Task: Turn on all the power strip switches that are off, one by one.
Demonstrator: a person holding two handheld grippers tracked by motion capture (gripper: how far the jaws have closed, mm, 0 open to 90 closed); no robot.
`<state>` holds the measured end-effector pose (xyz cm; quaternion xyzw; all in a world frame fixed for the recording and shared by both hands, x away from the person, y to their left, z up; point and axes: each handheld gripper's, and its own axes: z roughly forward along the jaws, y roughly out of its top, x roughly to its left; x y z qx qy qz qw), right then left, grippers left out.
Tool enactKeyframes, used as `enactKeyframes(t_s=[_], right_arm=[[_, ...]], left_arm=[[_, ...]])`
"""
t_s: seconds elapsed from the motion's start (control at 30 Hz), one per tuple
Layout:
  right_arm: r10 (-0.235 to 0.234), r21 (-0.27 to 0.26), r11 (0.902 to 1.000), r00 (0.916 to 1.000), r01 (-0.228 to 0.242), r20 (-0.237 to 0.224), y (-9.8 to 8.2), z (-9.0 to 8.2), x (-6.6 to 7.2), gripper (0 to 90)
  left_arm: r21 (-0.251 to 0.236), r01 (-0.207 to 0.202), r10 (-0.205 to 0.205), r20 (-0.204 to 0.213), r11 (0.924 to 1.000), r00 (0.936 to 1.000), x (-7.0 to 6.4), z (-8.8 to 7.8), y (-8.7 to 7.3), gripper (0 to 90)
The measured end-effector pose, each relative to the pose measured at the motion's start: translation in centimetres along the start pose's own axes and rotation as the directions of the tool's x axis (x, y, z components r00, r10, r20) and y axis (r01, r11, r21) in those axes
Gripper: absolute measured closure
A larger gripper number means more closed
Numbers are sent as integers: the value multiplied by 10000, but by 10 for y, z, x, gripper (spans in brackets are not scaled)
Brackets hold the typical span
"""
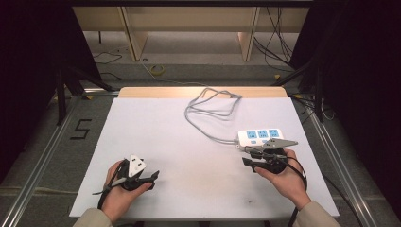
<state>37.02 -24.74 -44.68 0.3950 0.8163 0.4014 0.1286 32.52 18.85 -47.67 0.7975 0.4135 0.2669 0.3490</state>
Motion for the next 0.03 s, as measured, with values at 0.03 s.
enactKeyframes(t_s=[0.03], right_arm=[[-27, 8, 10000, 10000, 27, -21, -1, 1, 2, 555]], left_arm=[[52, 14, -13, -41, 10000, 10000, 1, 0, 0, 281]])
